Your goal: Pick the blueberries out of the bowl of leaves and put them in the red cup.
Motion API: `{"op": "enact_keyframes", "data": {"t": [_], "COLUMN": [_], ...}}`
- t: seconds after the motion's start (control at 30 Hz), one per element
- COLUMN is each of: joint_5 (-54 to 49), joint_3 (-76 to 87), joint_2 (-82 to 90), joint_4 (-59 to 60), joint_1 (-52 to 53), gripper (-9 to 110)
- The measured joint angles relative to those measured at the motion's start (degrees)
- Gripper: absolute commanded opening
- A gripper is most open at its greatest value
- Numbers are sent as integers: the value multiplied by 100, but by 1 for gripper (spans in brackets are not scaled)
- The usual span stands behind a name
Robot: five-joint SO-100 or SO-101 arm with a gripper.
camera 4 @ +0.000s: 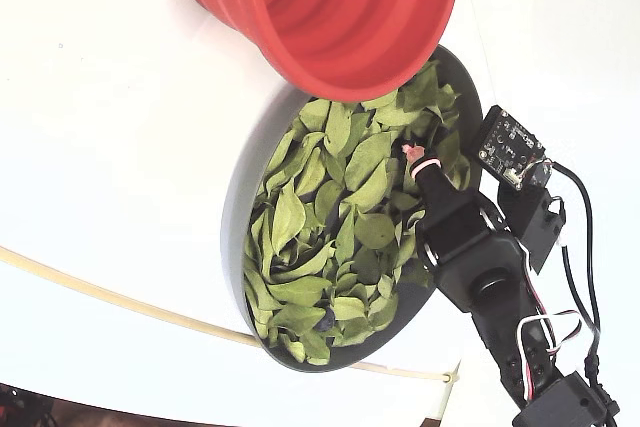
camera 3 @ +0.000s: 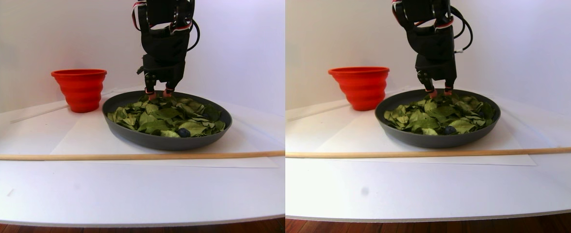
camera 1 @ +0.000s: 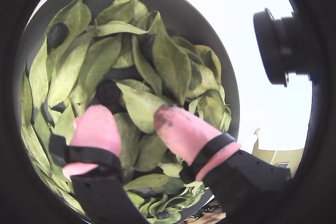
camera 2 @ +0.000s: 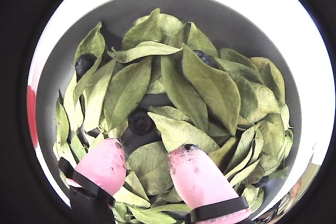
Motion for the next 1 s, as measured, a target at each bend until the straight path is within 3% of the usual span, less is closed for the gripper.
{"op": "enact_keyframes", "data": {"t": [1.0], "joint_5": [519], "joint_3": [-563], "joint_2": [-642], "joint_4": [-185], "joint_1": [-79], "gripper": [15]}}
